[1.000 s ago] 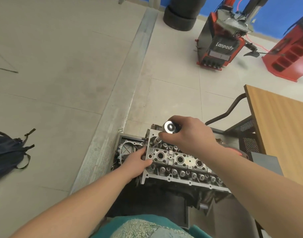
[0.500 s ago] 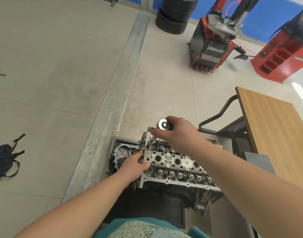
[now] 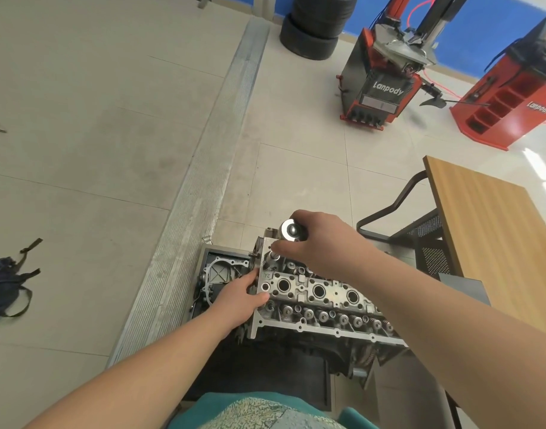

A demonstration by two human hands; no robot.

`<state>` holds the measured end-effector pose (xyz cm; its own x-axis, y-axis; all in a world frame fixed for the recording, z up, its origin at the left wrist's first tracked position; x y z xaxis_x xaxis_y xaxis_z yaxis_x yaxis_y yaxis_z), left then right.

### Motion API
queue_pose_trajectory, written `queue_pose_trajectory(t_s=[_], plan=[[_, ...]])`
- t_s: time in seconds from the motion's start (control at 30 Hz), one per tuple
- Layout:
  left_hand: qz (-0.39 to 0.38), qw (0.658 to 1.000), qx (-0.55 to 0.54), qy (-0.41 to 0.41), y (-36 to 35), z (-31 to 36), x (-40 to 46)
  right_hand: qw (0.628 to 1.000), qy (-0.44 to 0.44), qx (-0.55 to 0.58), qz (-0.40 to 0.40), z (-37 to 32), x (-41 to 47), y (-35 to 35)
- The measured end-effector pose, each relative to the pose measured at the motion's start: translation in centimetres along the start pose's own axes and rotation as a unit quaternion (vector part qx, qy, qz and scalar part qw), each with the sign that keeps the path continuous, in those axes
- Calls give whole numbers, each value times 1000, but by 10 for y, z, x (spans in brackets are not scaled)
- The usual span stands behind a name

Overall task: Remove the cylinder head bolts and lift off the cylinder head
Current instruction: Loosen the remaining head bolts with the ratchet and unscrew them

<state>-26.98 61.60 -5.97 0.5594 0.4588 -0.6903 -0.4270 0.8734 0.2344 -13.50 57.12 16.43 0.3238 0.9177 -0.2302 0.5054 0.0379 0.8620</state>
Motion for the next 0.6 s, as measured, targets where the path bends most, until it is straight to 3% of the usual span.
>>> queue_pose_trajectory(t_s=[0.2, 0.3, 0.37, 0.47, 0.53, 0.6], plan=[[-13, 1000, -11, 12, -1, -2, 0, 997, 52, -55, -8, 1, 10, 3], [15, 1000, 2, 1, 8, 13, -7, 989, 61, -130, 26, 11, 11, 10], [34, 996, -17, -76, 27, 49, -21, 984, 76, -154, 42, 14, 10, 8], [-86, 958, -137, -239, 47, 125, -57, 989, 88, -115, 24, 16, 8, 2], [-108, 945, -150, -270, 51, 161, -74, 995, 82, -64, -8, 20, 6, 1], [-57, 955, -118, -266, 47, 180, -78, 996, 79, -15, -40, 26, 3, 2]])
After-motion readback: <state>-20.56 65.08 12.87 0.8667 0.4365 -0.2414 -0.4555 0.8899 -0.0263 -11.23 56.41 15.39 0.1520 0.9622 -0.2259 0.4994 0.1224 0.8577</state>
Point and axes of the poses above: each hand's wrist, its own x-axis towards the middle knuckle, its own y-axis out of the back of the hand, z = x × y, the point moved 7 cm from there along x, towards the middle knuckle, and after that the axes turned 11 degrees about y, right-handed, at the moved point
